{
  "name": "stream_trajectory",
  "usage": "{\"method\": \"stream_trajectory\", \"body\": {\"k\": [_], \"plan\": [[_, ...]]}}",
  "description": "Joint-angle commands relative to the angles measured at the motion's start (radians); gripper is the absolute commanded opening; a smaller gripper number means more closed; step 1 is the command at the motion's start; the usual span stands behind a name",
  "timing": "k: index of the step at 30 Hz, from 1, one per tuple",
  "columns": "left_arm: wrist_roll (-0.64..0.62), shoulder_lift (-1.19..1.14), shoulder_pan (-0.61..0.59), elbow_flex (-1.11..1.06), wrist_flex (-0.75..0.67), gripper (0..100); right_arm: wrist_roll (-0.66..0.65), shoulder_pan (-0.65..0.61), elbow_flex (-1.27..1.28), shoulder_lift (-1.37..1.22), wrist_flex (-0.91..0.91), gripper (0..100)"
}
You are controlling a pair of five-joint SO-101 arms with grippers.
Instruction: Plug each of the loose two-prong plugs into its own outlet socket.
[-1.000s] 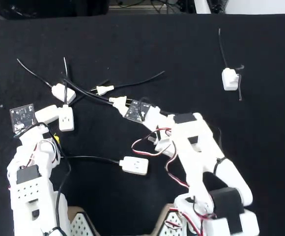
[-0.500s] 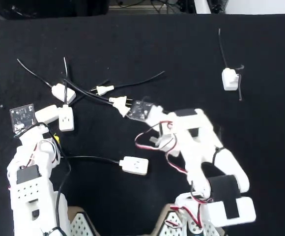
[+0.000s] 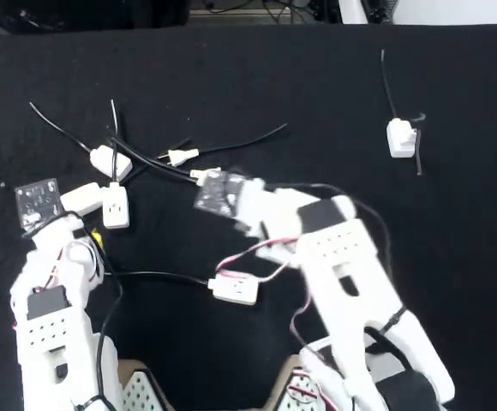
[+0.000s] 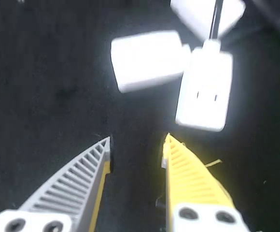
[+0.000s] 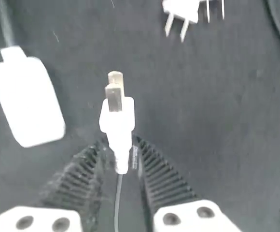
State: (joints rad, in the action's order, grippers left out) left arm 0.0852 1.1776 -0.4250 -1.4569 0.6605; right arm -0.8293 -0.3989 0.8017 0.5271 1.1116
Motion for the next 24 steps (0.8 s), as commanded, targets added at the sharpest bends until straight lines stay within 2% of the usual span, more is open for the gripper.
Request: {"method": "stream_trajectory", "body": {"k": [1,4,7,11,16,24], "plan": [[-0.008,0.009,0.025,0.217,0.058,18,0.192,-0.137,-0.067,0.041,-0.098,1.1],[-0.021,0.009,0.091,0.351,0.164,18,0.258,-0.213,-0.022,0.041,-0.256,1.1],[-0.107,0.009,0.18,0.432,0.262,18,0.345,-0.253,0.073,0.041,-0.442,1.1],[-0.172,0.009,0.265,0.432,0.285,18,0.434,-0.259,0.196,0.048,-0.608,1.1],[-0.176,0.009,0.32,0.377,0.244,18,0.443,-0.261,0.231,0.042,-0.655,1.1],[-0.176,0.009,0.495,0.371,0.25,18,0.443,-0.261,0.231,0.042,-0.657,1.1]]}}
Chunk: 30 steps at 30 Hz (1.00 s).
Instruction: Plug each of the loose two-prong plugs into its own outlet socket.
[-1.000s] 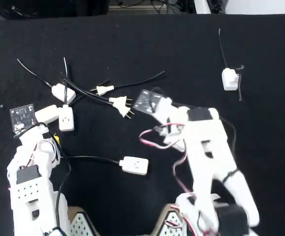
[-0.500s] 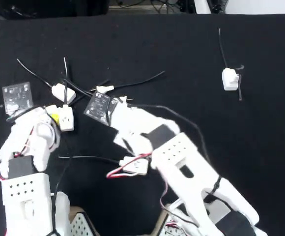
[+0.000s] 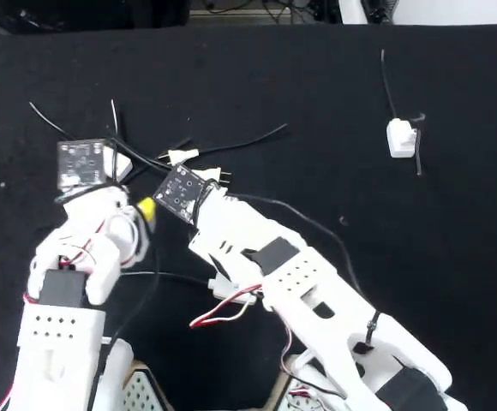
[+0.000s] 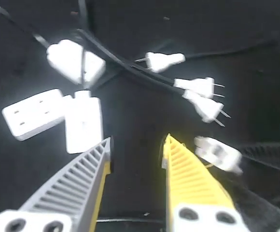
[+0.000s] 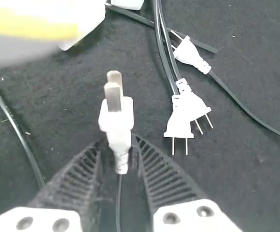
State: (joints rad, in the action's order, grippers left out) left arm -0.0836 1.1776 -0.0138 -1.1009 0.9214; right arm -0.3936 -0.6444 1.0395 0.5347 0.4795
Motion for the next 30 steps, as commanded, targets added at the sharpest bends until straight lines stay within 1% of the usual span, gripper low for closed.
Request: {"method": "stream_trajectory", "body": {"k": [1,6,10,15,18,23,26,30], "plan": [[-0.008,0.009,0.099,0.015,-0.012,18,0.008,-0.015,-0.007,0.035,-0.025,1.1],[-0.008,0.011,0.142,0.019,-0.015,18,0.008,-0.017,-0.007,0.035,-0.025,1.1],[-0.008,0.012,0.147,0.024,-0.015,18,0.002,-0.064,0.001,0.033,-0.021,1.1],[-0.006,0.123,0.147,0.007,-0.009,18,0.002,-0.097,0.002,0.033,-0.018,1.1],[-0.003,0.235,0.147,-0.068,-0.031,18,0.008,-0.097,0.002,0.033,-0.018,1.1],[0.0,0.43,0.137,-0.246,-0.118,18,0.009,-0.097,0.002,0.033,-0.017,1.1],[0.005,0.505,0.136,-0.295,-0.098,18,0.009,-0.094,-0.002,0.041,-0.002,1.1],[0.051,0.506,0.114,-0.306,-0.08,18,0.009,-0.095,-0.005,0.041,0.011,1.1]]}}
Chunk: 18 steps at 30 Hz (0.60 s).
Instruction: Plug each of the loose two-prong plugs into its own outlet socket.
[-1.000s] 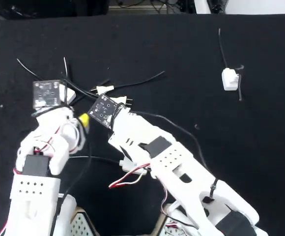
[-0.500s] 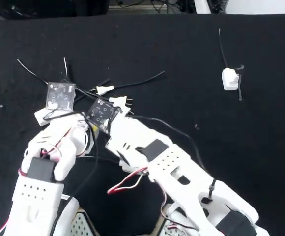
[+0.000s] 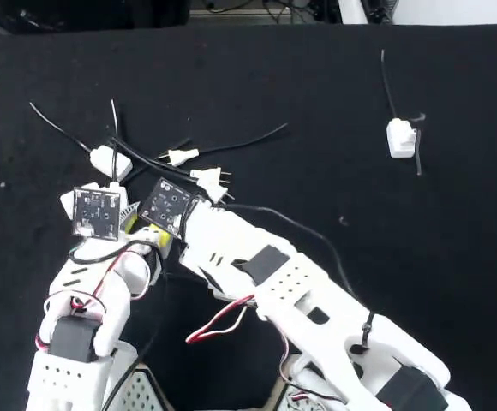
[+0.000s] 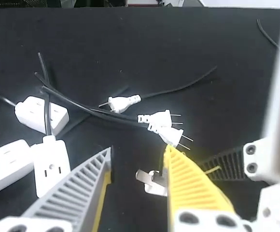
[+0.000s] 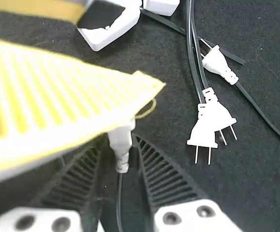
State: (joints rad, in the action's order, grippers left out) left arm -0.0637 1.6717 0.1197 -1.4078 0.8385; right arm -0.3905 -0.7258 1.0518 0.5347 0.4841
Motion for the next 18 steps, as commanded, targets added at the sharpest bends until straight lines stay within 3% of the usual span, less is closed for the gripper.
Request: {"method": "stream_trajectory", "body": {"k": [1,8,18], "plan": [[0.032,0.005,-0.035,0.001,0.002,18,0.006,-0.014,-0.018,0.041,0.006,1.1],[0.035,-0.083,-0.147,-0.012,-0.049,18,0.006,-0.015,-0.018,0.042,0.006,1.1],[0.029,-0.144,-0.154,0.002,-0.091,18,0.008,-0.015,-0.016,0.042,0.006,1.1]]}}
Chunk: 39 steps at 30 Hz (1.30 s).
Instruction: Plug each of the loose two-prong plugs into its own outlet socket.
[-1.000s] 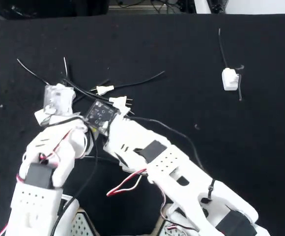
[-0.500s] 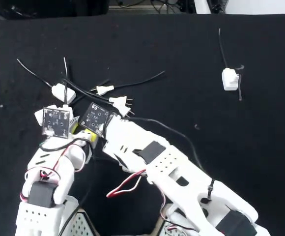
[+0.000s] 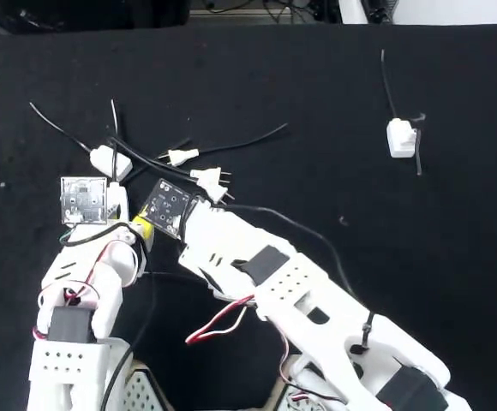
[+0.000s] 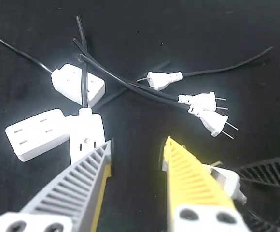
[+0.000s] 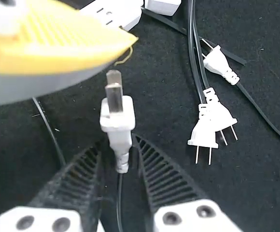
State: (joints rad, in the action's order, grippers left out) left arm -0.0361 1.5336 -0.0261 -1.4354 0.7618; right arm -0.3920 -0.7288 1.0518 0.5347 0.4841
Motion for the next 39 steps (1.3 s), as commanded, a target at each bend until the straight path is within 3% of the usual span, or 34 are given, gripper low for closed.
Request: {"method": "stream_trajectory", "body": {"k": [1,6,18,23,30,39], "plan": [[0.0,-0.006,-0.002,0.041,-0.008,18,0.009,-0.012,-0.016,0.042,0.006,1.1],[-0.069,-0.006,0.036,0.081,-0.005,18,0.009,-0.012,-0.016,0.041,0.006,1.1],[-0.068,-0.006,0.125,0.114,0.051,18,0.009,-0.012,-0.015,0.041,0.006,1.1],[-0.058,-0.009,0.122,0.093,0.052,18,0.009,-0.012,-0.015,0.041,0.006,1.1],[0.055,-0.008,0.111,-0.022,-0.028,18,0.009,-0.012,-0.015,0.041,0.008,1.1],[0.063,-0.008,0.033,-0.035,-0.048,18,0.009,-0.011,-0.047,0.13,0.12,1.1]]}}
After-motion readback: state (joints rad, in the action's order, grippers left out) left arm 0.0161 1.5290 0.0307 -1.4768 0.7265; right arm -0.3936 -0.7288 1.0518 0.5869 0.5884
